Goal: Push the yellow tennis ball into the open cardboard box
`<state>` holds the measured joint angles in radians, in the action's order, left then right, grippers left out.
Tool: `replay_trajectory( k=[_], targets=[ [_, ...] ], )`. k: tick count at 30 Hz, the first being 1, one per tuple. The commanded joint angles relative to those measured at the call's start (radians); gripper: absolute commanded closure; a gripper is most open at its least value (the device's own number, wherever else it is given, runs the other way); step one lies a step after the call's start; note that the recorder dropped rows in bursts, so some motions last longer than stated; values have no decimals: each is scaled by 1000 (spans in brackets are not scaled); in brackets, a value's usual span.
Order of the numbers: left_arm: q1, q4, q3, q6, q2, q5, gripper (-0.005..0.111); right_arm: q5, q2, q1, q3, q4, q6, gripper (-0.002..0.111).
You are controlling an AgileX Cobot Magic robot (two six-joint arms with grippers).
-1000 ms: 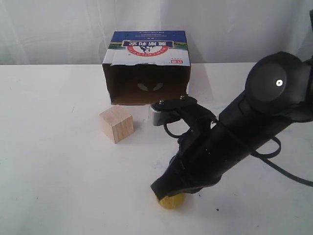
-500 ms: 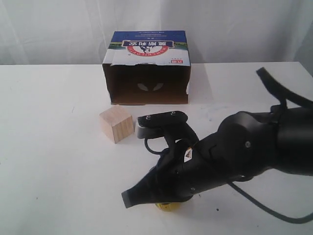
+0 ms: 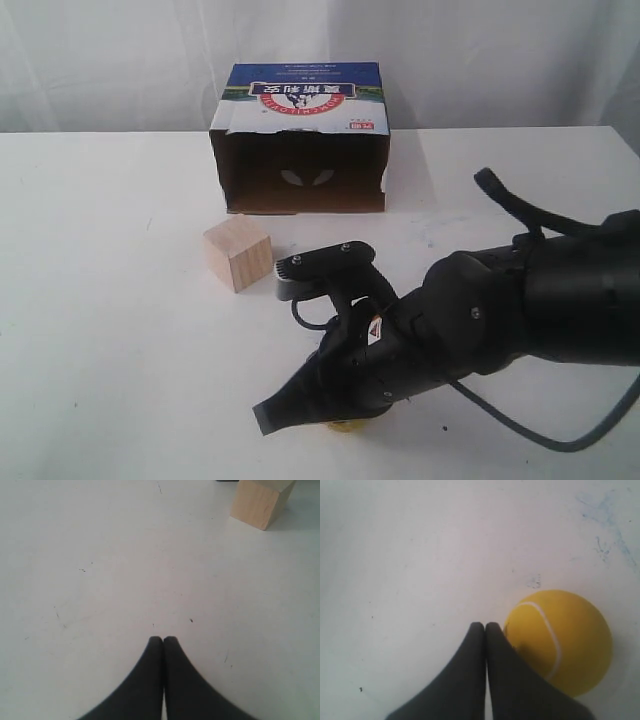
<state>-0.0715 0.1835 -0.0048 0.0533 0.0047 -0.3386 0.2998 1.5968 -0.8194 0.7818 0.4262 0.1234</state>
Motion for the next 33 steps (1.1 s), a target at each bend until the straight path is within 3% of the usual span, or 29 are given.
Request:
replay_trajectory(
  k=[1, 24, 33],
  targets=[
    [4, -5, 5, -5, -5, -35, 107, -34, 1, 6, -3, -20, -2, 108],
    [4, -5, 5, -5, -5, -35, 107, -48, 88, 52, -3, -72, -7, 108],
    [4, -5, 5, -5, -5, -35, 107, -195, 130, 52, -3, -72, -7, 108]
  ],
)
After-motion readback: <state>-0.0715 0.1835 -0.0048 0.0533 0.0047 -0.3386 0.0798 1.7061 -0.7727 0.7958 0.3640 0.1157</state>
